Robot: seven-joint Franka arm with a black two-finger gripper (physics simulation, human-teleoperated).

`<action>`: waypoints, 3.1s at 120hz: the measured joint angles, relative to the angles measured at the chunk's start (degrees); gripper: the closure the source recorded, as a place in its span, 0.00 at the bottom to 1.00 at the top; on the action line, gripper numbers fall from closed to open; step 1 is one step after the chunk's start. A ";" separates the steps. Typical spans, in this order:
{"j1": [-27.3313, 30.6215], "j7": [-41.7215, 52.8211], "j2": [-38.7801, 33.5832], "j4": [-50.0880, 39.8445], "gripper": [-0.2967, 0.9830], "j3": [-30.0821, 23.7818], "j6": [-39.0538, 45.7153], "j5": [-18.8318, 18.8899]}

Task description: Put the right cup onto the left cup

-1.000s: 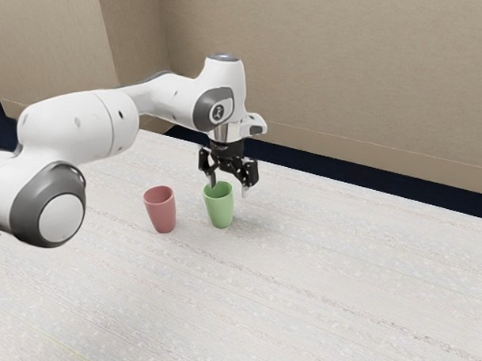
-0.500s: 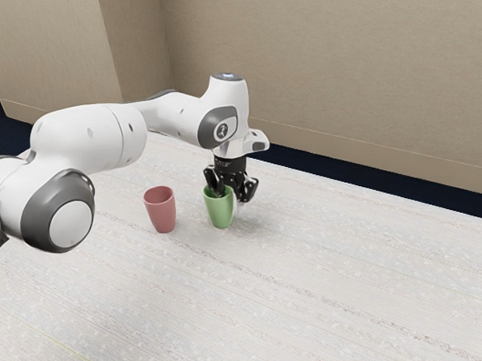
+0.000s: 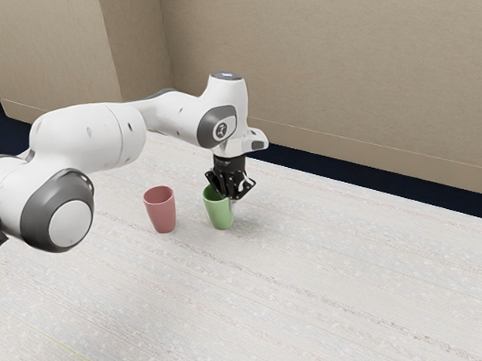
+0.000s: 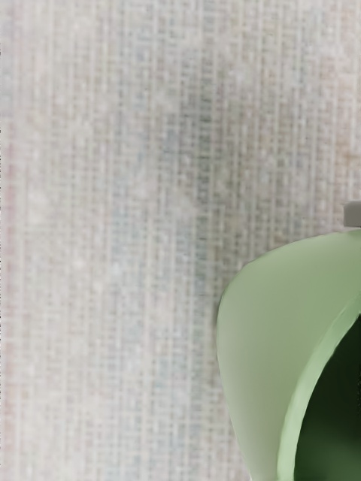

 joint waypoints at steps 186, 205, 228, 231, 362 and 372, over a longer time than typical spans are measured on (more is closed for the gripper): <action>2.47 2.13 -25.60 -23.15 0.84 7.67 -3.36 0.60; 2.47 2.60 -25.38 -23.23 0.84 7.67 -3.09 0.60; 3.31 3.11 -23.09 -20.99 0.84 7.43 -3.01 0.62; 3.32 3.16 -22.86 -20.83 0.84 7.36 -3.01 0.62; 3.67 4.07 -16.82 -18.29 0.77 6.64 -0.71 0.70; 3.69 4.19 -16.76 -18.47 0.62 6.64 -0.38 0.55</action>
